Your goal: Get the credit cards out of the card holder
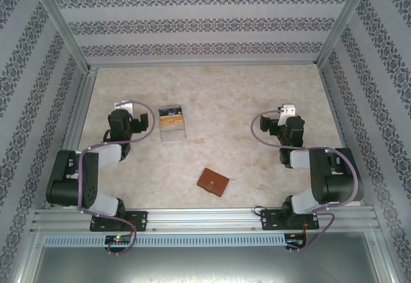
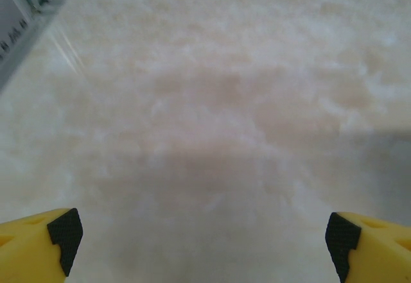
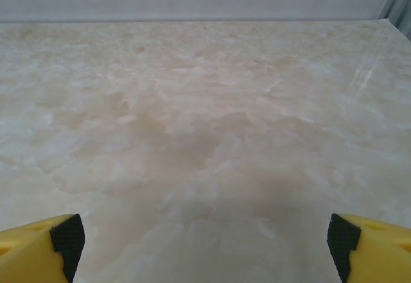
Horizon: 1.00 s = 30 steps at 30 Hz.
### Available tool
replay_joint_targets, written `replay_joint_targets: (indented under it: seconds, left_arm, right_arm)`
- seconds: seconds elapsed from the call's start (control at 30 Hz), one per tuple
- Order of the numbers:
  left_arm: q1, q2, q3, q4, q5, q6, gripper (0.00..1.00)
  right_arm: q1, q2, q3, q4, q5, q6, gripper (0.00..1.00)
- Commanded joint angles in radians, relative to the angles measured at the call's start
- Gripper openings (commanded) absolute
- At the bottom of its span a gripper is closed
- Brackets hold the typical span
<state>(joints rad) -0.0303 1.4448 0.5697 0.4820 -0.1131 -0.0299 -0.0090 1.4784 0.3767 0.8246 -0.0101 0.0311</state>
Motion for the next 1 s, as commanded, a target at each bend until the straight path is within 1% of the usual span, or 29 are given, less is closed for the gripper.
replay_joint_targets:
  seconds: [0.0, 0.07, 0.13, 0.17, 0.2, 0.23, 0.27, 0.3, 0.37, 0.4, 0.47, 0.5, 0.57, 0.6, 0.73, 0.83, 0.93, 0.97]
  left_arm:
    - [0.018, -0.121, 0.120, -0.298, -0.077, -0.017, 0.99]
    - [0.018, -0.176, 0.190, -0.444, -0.100, -0.072, 0.99]
    - [0.021, -0.216, 0.277, -0.608, -0.120, -0.174, 0.99]
    - [0.023, -0.229, 0.334, -0.711, -0.116, -0.234, 0.99]
    - [0.026, -0.239, 0.390, -0.804, -0.089, -0.265, 0.99]
    - [0.026, -0.248, 0.428, -0.867, -0.069, -0.289, 0.99]
    - [0.027, -0.254, 0.464, -0.926, -0.045, -0.315, 0.99]
    - [0.027, -0.260, 0.487, -0.963, -0.014, -0.330, 0.99]
    - [0.026, -0.286, 0.491, -0.982, 0.055, -0.342, 0.99]
    - [0.024, -0.302, 0.488, -0.989, 0.073, -0.360, 0.99]
    - [0.023, -0.324, 0.484, -1.003, 0.112, -0.376, 0.99]
    - [0.023, -0.337, 0.479, -1.006, 0.133, -0.385, 0.99]
    - [0.020, -0.355, 0.466, -1.006, 0.154, -0.401, 0.99]
    - [0.019, -0.363, 0.458, -1.007, 0.161, -0.405, 0.99]
    - [0.011, -0.375, 0.432, -0.994, 0.195, -0.413, 1.00]
    - [0.005, -0.374, 0.419, -0.985, 0.212, -0.420, 0.99]
    - [0.000, -0.368, 0.418, -0.979, 0.225, -0.424, 1.00]
    - [-0.002, -0.368, 0.418, -0.977, 0.225, -0.423, 1.00]
  right_arm:
    - [0.004, -0.126, 0.054, -0.138, 0.092, 0.037, 0.98]
    - [0.004, -0.223, 0.068, -0.239, 0.138, 0.061, 0.98]
    - [0.002, -0.320, 0.083, -0.329, 0.212, 0.168, 0.98]
    - [-0.001, -0.377, 0.104, -0.423, 0.244, 0.249, 0.98]
    - [-0.008, -0.435, 0.138, -0.557, 0.251, 0.325, 0.98]
    - [-0.014, -0.472, 0.157, -0.627, 0.245, 0.369, 0.98]
    - [-0.018, -0.509, 0.171, -0.681, 0.224, 0.401, 0.98]
    - [-0.021, -0.545, 0.179, -0.723, 0.169, 0.406, 0.98]
    - [-0.020, -0.604, 0.172, -0.750, 0.053, 0.402, 0.98]
    - [-0.016, -0.631, 0.170, -0.766, 0.003, 0.414, 0.98]
    - [0.007, -0.665, 0.185, -0.840, -0.063, 0.433, 0.98]
    - [0.036, -0.680, 0.200, -0.897, -0.079, 0.433, 0.98]
    - [0.128, -0.695, 0.230, -1.017, -0.041, 0.435, 0.98]
    - [0.194, -0.701, 0.242, -1.073, -0.021, 0.430, 0.98]
    - [0.514, -0.697, 0.279, -1.263, 0.156, 0.467, 0.98]
    - [0.753, -0.668, 0.270, -1.318, 0.262, 0.551, 0.98]
    - [0.951, -0.601, 0.263, -1.347, 0.316, 0.647, 0.98]
    - [1.000, -0.575, 0.264, -1.354, 0.330, 0.672, 0.98]
